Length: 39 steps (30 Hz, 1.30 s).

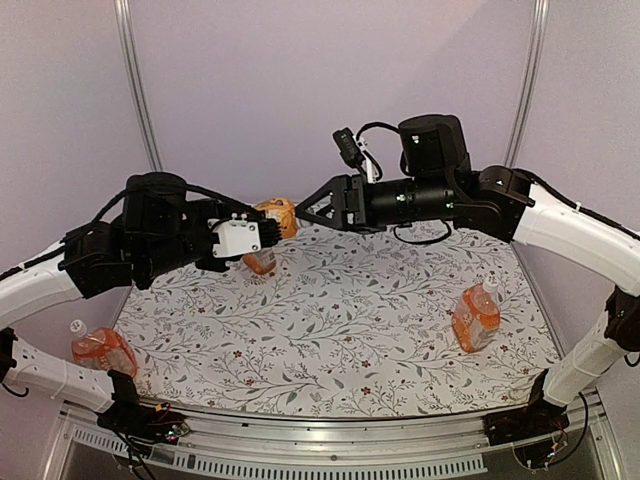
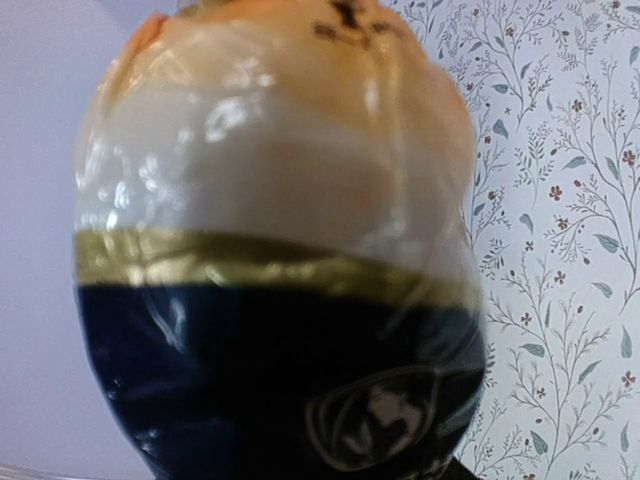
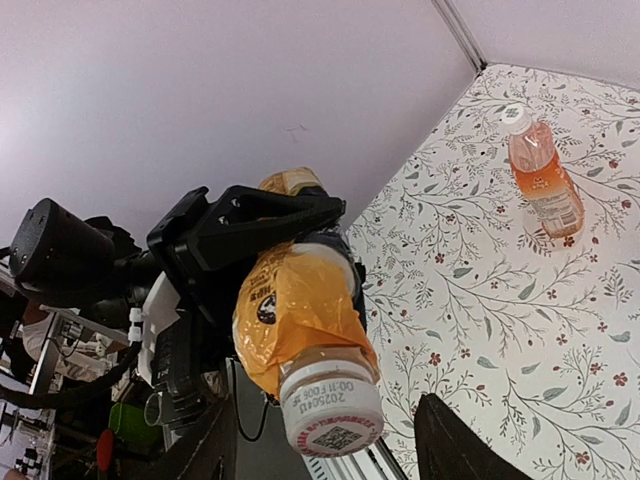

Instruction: Unscrew the bottle caps

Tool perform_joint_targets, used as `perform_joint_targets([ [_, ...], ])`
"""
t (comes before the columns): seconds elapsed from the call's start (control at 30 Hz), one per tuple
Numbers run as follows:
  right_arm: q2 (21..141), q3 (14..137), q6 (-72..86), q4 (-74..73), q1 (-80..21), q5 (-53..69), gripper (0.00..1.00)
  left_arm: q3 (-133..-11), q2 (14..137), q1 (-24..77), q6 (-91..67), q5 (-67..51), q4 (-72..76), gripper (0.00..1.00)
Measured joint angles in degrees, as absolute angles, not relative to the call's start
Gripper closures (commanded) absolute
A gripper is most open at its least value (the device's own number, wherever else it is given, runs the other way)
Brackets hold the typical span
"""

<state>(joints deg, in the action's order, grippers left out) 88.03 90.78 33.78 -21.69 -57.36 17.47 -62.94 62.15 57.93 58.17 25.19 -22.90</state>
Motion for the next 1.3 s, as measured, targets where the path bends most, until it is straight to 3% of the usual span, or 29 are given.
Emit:
perform_joint_targets([
  [0.1,88.1,90.8,36.4,-19.7,-56.6,18.7,0.61,-62.9,62.1,58.0,58.5,25.2,-22.8,0.73],
  [0.23,88.5,90.8,38.1,-18.2,-56.0,20.4,0.57,-62.9,62.1,58.1,58.6,25.1,-22.7,0.73],
  [0.67,88.9,89.3,40.9,-17.1,-55.4,24.3,0.66,-62.9,62.1,58.2,58.9,25.1,-22.5,0.73],
  [0.77,88.9,89.1,41.3,-17.1,-55.4,24.6,0.76,-62.9,62.1,58.2,58.9,25.1,-22.5,0.73],
  [0.9,88.9,88.8,41.8,-16.6,-55.3,25.3,1.0,-62.9,62.0,58.2,58.9,25.2,-22.6,0.74],
  [1.13,88.9,88.9,40.7,-17.0,-55.4,26.6,1.0,-63.3,62.0,58.2,57.2,24.0,-24.0,0.74],
  [1.3,89.3,93.2,32.0,-24.4,-58.8,25.3,1.0,-70.3,62.7,58.1,48.6,14.7,-38.5,0.76],
])
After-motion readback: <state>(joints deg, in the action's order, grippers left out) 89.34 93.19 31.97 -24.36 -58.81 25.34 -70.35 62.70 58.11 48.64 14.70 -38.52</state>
